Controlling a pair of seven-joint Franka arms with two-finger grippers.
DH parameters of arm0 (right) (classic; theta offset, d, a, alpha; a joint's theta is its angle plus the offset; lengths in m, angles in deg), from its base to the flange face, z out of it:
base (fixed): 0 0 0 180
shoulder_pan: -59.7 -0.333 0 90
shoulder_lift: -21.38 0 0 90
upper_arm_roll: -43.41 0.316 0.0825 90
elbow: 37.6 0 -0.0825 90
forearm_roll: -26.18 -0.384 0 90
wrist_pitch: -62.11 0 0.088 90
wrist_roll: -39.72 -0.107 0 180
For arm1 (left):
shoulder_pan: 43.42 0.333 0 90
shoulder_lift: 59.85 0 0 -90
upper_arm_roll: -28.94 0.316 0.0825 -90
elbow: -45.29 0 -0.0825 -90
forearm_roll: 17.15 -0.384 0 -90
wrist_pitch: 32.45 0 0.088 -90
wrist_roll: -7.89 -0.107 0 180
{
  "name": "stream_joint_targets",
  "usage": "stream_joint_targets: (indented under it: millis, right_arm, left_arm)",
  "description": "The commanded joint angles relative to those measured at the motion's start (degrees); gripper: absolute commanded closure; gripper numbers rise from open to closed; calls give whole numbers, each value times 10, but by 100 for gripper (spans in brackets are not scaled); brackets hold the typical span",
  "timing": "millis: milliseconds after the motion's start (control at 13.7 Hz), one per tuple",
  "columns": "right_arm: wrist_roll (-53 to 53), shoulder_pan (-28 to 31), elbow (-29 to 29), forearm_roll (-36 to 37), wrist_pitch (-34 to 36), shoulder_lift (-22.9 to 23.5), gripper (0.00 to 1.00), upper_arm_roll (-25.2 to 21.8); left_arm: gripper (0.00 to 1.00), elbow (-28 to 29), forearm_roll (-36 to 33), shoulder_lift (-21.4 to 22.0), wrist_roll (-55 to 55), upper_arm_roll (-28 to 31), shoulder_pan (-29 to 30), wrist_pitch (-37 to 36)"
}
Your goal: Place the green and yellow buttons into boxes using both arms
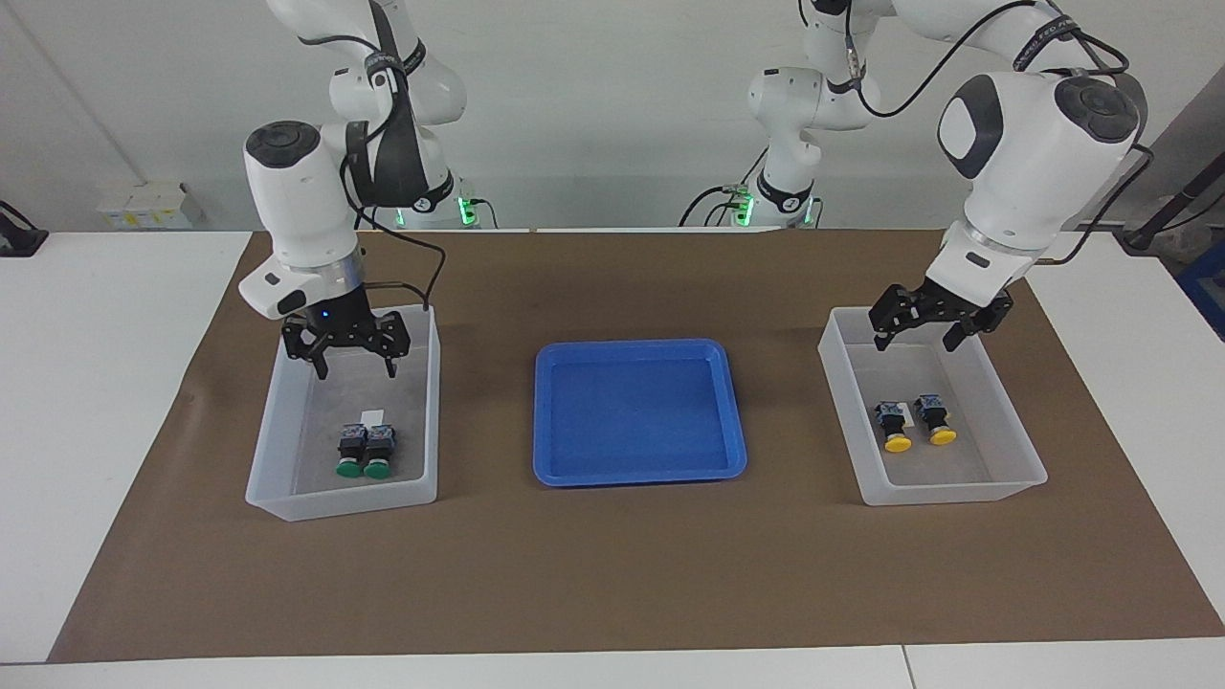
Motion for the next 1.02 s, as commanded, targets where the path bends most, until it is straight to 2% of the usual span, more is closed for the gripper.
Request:
stream_joint_targets:
  millis: [0, 293, 585, 951]
  right_arm:
    - [-6, 5, 66, -61, 102, -5, 0, 8]
    - [-7, 6, 160, -59, 232, -1, 0, 9]
    - [-6, 7, 241, -37, 332, 4, 0, 9]
    - [-8, 12, 204, -27, 345, -13, 0, 8]
  left_arm:
    - [0, 18, -10, 12, 4, -2, 3, 17]
    - [0, 19, -10, 10, 1, -2, 4, 34]
    - [0, 16, -10, 9, 1, -2, 4, 32]
    - [0, 17, -10, 9, 1, -2, 6, 38]
